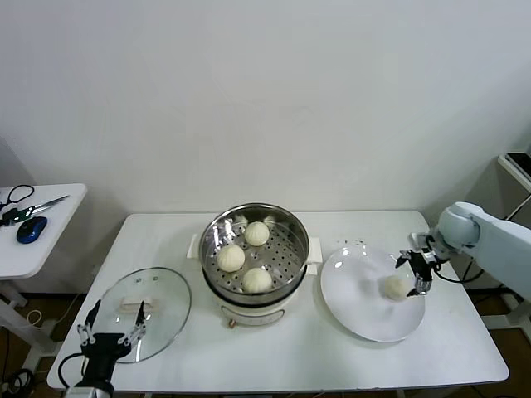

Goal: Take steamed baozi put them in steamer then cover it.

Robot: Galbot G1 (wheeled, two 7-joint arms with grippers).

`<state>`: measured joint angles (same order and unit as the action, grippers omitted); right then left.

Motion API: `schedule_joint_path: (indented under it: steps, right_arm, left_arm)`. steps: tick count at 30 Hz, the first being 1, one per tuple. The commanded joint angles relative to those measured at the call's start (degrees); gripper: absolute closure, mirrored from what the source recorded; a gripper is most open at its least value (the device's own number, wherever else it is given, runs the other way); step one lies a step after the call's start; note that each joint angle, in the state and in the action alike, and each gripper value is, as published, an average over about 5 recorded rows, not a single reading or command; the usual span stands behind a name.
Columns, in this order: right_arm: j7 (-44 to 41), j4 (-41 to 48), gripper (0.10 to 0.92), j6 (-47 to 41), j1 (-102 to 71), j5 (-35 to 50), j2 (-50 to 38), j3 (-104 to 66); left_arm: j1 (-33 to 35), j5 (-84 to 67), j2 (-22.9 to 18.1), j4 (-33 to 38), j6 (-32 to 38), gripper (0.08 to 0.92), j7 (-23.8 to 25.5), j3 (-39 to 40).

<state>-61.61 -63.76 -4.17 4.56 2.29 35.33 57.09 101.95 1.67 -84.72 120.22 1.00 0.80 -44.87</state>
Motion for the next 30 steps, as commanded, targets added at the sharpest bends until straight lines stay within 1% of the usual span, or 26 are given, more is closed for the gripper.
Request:
schedule_joint_path:
  steps: [1, 13, 24, 30]
  right_arm:
    - [0.04, 4.67, 0.203, 0.48, -5.47, -3.47, 2.71, -4.29]
    - [0.36, 6.46, 0.203, 0.90, -5.07, -4.50, 5.36, -4.33]
    - [-0.91, 6.02, 0.206, 1.32, -4.58, -4.27, 5.25, -4.10]
    - [-0.98, 5.77, 0.257, 1.29, -4.07, -3.85, 5.11, -3.75]
  left_arm:
    - [0.03, -0.15, -0.04, -0.30, 0.05, 0.177, 0.02, -0.02]
    - [0.05, -0.07, -0.03, -0.54, 0.16, 0.177, 0.05, -0.06]
    - [0.10, -0.14, -0.04, -0.52, 0.25, 0.177, 0.03, -0.18]
    - [0.26, -0.23, -0.01, -0.66, 0.35, 0.177, 0.04, -0.21]
